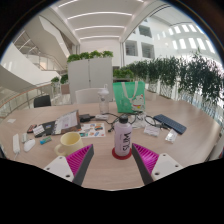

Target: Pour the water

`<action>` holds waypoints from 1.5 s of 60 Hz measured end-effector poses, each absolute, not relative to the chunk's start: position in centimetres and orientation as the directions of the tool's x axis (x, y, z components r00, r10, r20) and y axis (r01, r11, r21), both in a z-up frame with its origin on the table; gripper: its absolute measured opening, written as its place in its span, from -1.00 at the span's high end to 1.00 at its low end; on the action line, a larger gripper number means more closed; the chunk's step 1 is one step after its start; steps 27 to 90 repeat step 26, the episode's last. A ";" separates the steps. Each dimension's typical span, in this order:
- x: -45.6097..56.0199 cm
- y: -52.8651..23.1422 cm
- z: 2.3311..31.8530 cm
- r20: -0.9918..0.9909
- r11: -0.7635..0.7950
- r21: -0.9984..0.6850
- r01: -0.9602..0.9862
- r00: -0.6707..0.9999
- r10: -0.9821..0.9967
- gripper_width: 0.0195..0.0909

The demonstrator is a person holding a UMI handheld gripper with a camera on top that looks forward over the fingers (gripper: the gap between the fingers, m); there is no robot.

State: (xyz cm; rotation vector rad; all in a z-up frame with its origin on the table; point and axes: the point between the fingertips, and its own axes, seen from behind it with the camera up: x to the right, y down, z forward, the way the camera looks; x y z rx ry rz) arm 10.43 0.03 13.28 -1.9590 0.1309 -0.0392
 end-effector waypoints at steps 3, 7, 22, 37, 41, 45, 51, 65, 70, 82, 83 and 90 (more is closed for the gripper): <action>9.3 -2.6 15.8 -0.039 -0.355 -0.931 -0.080 0.992 -0.121 -0.80; 7.7 -6.1 18.5 -0.040 -0.335 -0.938 -0.085 0.989 -0.140 -0.80; 2.3 -17.9 26.0 -0.039 -0.299 -0.950 -0.091 0.984 -0.176 -0.79; 1.2 -20.4 27.2 -0.036 -0.295 -0.951 -0.089 0.983 -0.180 -0.79; 1.2 -20.4 27.2 -0.036 -0.295 -0.951 -0.089 0.983 -0.180 -0.79; 1.2 -20.4 27.2 -0.036 -0.295 -0.951 -0.089 0.983 -0.180 -0.79; 1.2 -20.4 27.2 -0.036 -0.295 -0.951 -0.089 0.983 -0.180 -0.79; 1.2 -20.4 27.2 -0.036 -0.295 -0.951 -0.089 0.983 -0.180 -0.79; 1.2 -20.4 27.2 -0.036 -0.295 -0.951 -0.089 0.983 -0.180 -0.79; 1.2 -20.4 27.2 -0.036 -0.295 -0.951 -0.089 0.983 -0.180 -0.79; 1.2 -20.4 27.2 -0.036 -0.295 -0.951 -0.089 0.983 -0.180 -0.79; 1.2 -20.4 27.2 -0.036 -0.295 -0.951 -0.089 0.983 -0.180 -0.79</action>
